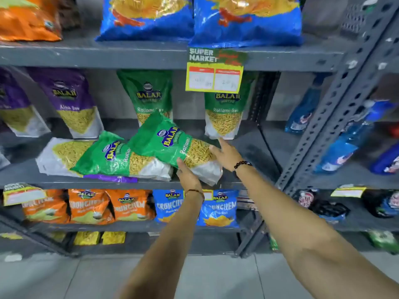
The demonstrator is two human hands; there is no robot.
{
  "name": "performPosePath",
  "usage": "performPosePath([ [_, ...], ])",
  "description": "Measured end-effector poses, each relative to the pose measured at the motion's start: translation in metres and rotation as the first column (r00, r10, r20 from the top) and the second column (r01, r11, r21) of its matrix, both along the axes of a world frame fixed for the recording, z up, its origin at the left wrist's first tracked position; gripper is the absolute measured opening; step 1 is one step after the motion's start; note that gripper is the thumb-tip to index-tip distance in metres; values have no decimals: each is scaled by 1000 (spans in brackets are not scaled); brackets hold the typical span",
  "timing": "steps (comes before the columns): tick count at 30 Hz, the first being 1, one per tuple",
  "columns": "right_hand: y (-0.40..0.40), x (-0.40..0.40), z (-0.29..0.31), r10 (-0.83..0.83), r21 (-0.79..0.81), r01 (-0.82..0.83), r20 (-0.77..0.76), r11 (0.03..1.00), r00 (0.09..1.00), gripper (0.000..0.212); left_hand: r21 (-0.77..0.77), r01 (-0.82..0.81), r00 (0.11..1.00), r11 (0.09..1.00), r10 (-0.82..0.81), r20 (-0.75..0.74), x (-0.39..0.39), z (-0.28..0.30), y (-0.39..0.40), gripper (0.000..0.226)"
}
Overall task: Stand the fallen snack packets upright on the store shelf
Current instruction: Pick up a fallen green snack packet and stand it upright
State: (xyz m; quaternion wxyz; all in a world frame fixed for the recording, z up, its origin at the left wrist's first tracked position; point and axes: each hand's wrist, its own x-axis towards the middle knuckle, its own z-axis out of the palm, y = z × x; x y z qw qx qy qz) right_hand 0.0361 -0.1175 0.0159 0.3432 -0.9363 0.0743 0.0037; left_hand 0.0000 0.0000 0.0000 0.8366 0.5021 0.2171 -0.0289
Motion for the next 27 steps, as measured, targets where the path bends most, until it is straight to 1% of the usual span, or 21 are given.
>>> performPosePath([
  [1,-3,8,1,5,57,-4,-14,998,1000,59,-75,-58,998,996,57,-13,6,-3,-5,75],
  [2,-6,12,3,27,106,-22,-42,994,999,59,-136,-89,996,987,85,-33,20,-19,-10,87],
  [3,-8,21,1,43,145,-34,-59,989,997,58,-147,-116,993,982,109,-50,30,-32,-12,93],
  [4,-8,27,1,59,174,-45,-78,984,995,59,-180,-160,987,970,153,-56,38,-38,-13,94],
  [5,-9,37,-2,72,191,-53,-92,980,993,60,-214,-177,984,961,169,-55,38,-34,-13,91],
  [6,-9,43,-3,77,201,-52,-118,978,990,63,-247,-211,977,946,200,-69,31,-17,-15,84],
  [8,-9,54,-7,99,200,-69,-148,977,984,66,-251,-240,971,938,227,-82,23,6,-18,69],
  [14,-6,64,-15,149,157,-124,-159,980,976,54,-257,-266,963,929,247,-102,30,9,-18,61],
  [15,-7,62,-17,142,165,-117,-148,979,979,52,-273,-267,964,924,250,-93,30,9,-16,56],
  [18,-13,53,-18,62,234,-31,-123,972,991,43,-268,-252,968,930,237,-86,33,6,-11,28],
  [20,-21,42,-18,-44,315,70,-90,946,995,43,-201,-182,982,962,169,-83,28,8,-8,24],
  [22,-30,27,-19,-174,454,178,-53,873,983,38,-184,-53,997,982,41,-69,19,13,-6,28],
  [24,-37,9,-19,-230,617,211,-49,758,972,23,-181,75,996,981,-82,-29,8,15,-3,42],
  [25,-39,0,-16,-214,692,203,-72,693,974,20,-191,148,988,970,-152,-7,4,14,-1,46],
  [27,-41,-17,-12,-109,829,174,-136,532,985,28,-208,286,957,935,-288,23,0,7,1,54],
])
